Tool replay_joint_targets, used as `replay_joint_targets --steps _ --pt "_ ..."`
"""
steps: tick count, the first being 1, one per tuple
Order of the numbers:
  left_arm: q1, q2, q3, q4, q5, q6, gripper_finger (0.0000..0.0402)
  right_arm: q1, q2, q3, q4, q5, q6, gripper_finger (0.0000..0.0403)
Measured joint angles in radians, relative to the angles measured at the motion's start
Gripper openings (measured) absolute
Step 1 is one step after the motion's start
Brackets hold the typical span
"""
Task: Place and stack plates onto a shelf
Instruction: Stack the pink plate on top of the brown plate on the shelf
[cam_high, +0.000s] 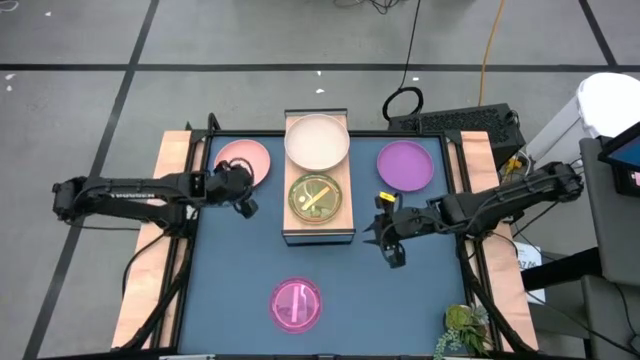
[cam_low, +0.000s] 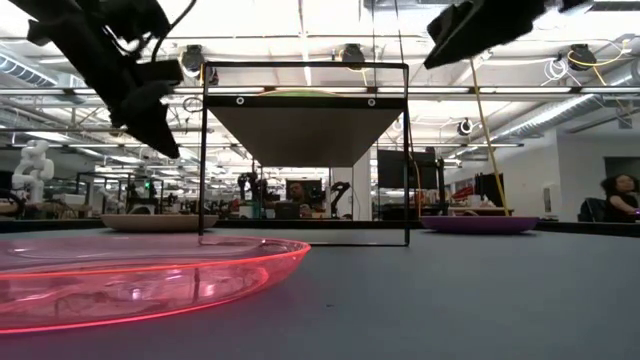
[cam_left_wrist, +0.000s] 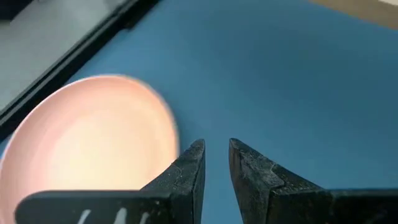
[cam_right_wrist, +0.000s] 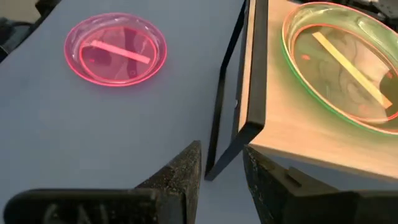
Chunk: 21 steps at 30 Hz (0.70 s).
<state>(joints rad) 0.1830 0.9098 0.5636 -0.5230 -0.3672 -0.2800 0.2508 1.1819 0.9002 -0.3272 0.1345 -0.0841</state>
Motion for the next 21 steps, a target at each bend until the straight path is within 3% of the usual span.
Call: replay_joint_targets --steps 9,17,21 --pt "0.222 0.071 0.000 -0.104 0.153 -0.057 0.0079 0.000 -0.095 -0.103 0.067 -0.004 0.046 0.0105" --pt "0.275 0.224 0.000 -0.100 0.182 -0.033 0.0080 0.000 -0.123 -0.103 0.101 -0.003 0.027 0.0105" --pt "0.277 0.283 0.000 -0.092 0.195 -0.010 0.0102 0.000 -0.123 -0.103 0.134 -0.003 -0.022 0.0105"
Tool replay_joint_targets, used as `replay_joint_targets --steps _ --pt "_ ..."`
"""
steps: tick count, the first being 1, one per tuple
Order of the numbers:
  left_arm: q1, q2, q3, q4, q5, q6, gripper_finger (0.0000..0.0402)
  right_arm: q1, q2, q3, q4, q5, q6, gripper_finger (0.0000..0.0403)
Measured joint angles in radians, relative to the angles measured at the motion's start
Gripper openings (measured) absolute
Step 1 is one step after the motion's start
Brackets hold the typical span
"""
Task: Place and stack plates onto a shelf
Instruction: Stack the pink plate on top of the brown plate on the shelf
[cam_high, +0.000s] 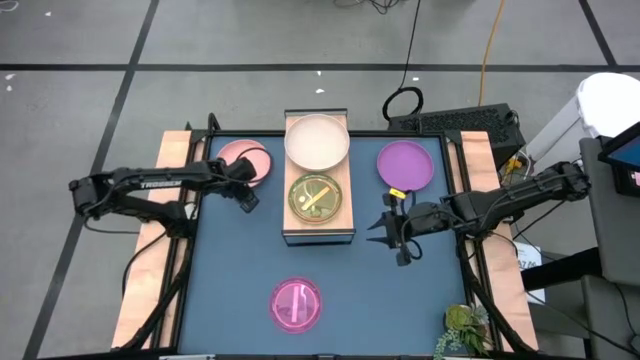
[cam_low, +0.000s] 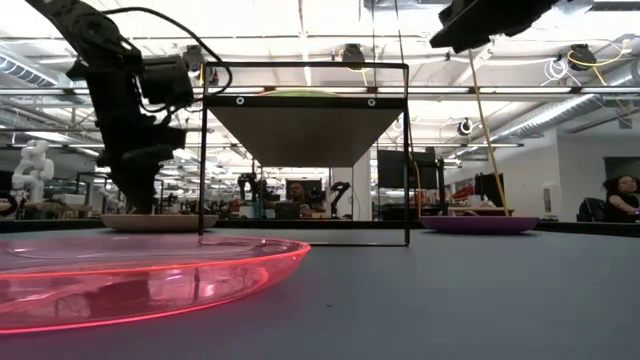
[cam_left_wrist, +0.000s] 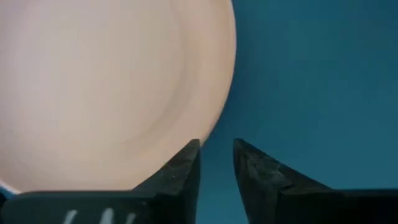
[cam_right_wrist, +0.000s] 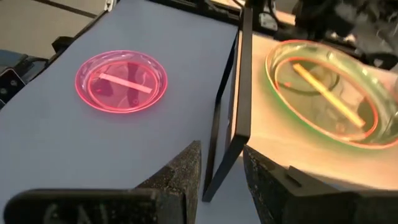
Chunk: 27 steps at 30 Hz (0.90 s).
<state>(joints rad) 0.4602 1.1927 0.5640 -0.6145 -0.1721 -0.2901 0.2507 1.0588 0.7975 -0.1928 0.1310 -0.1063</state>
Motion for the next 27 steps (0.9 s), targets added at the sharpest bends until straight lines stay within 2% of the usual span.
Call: replay_joint_targets --steps 7,10,20,27 --pt "0.000 0.031 0.001 0.043 -0.050 0.037 0.0187 -0.002 0.000 0.000 0.013 0.007 -0.048 0.0105" --pt "-0.003 0.031 0.012 0.042 -0.061 0.061 0.0210 -0.004 0.000 0.000 0.013 0.030 -0.054 0.0105" --pt "-0.006 0.096 0.016 0.046 -0.098 0.249 0.0216 -0.009 0.006 0.000 0.019 0.056 -0.052 0.0105" --pt "-0.006 0.155 0.016 0.054 -0.099 0.306 0.0214 -0.009 0.006 0.000 0.027 0.056 -0.038 0.0105"
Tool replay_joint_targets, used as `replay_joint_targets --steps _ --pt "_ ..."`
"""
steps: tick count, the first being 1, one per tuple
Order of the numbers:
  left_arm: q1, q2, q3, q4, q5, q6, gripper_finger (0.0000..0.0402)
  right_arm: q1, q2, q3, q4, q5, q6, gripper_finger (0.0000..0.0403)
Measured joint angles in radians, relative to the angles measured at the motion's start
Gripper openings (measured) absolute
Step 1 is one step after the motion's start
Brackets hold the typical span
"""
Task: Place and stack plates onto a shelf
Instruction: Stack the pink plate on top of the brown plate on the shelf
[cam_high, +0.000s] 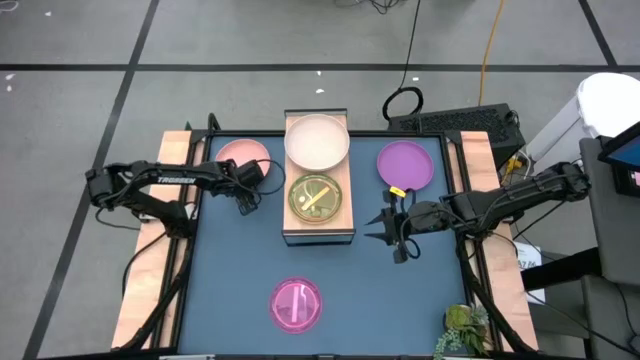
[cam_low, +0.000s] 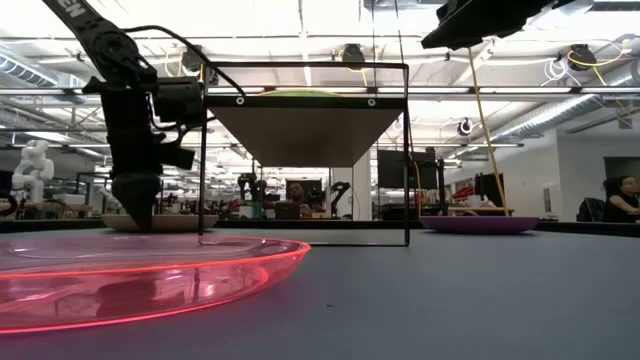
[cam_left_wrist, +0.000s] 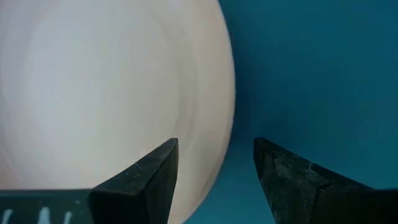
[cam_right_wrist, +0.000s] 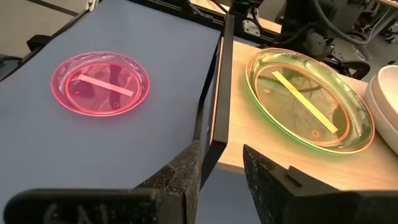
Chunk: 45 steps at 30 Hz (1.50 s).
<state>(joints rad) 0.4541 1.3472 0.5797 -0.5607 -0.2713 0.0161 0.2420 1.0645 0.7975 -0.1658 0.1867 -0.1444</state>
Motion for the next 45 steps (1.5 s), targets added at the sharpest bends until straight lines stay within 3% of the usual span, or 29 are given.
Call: replay_joint_targets --steps 3,13,18,31,45 --pt "0.000 0.001 0.000 0.018 -0.020 0.012 0.0194 0.000 0.000 0.000 0.005 0.000 0.000 0.0105" --pt "0.000 0.001 0.000 0.019 -0.018 0.059 0.0060 0.000 0.000 0.000 0.012 0.000 -0.002 0.0105" --pt "-0.006 0.001 0.009 -0.013 -0.022 0.065 0.0014 0.000 0.000 0.000 0.001 0.000 -0.001 0.0105" --pt "-0.078 -0.007 0.177 -0.247 -0.025 0.020 0.0011 0.000 0.000 0.000 -0.043 -0.003 0.001 0.0105" --pt "-0.128 -0.007 0.458 -0.567 -0.074 0.001 0.0011 0.002 0.000 0.001 -0.080 -0.004 0.028 0.0105"
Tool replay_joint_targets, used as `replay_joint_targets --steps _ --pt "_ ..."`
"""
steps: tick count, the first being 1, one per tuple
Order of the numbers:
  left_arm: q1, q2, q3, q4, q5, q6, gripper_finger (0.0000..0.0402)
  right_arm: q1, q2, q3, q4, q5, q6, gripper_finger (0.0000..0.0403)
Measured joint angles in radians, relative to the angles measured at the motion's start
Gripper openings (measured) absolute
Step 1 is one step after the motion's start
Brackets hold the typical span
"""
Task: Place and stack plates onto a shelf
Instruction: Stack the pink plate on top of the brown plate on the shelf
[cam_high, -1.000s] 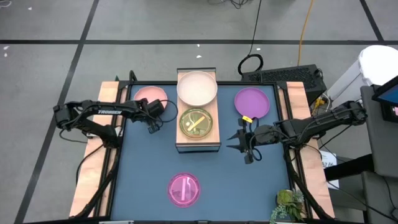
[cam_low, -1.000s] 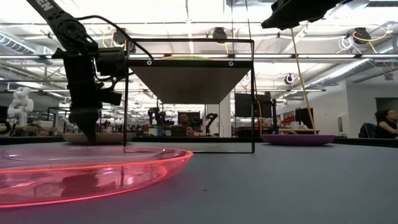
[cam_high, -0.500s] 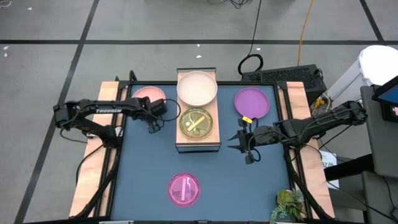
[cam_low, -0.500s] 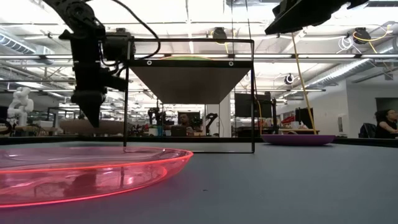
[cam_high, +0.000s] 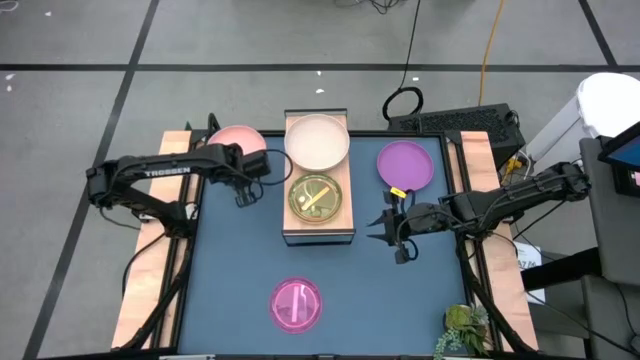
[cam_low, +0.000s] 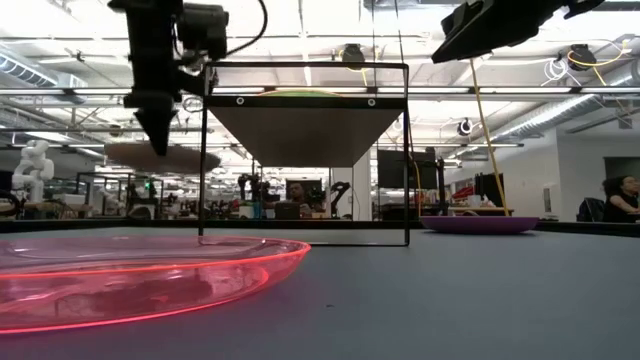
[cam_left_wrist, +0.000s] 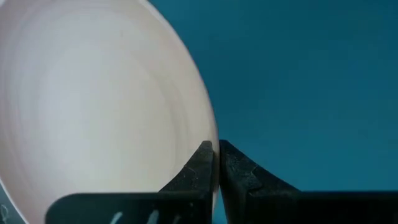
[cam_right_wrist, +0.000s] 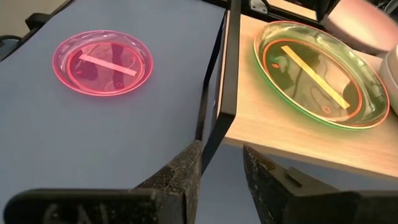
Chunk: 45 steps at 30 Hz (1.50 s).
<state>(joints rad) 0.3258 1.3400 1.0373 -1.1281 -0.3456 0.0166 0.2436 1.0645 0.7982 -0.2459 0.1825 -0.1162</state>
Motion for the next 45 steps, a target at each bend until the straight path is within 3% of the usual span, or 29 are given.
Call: replay_joint_targets --steps 17,35,45 --pt "-0.042 0.000 0.279 -0.142 -0.016 0.144 0.0011 0.000 0.000 0.000 -0.022 0.000 0.000 0.0105" --pt "-0.041 0.000 0.417 -0.182 -0.016 0.355 0.0010 0.000 0.000 0.000 -0.021 0.000 0.000 0.0105" --pt "-0.041 0.000 0.444 -0.170 -0.016 0.550 0.0010 0.000 0.000 0.000 -0.021 -0.001 0.000 0.0105"
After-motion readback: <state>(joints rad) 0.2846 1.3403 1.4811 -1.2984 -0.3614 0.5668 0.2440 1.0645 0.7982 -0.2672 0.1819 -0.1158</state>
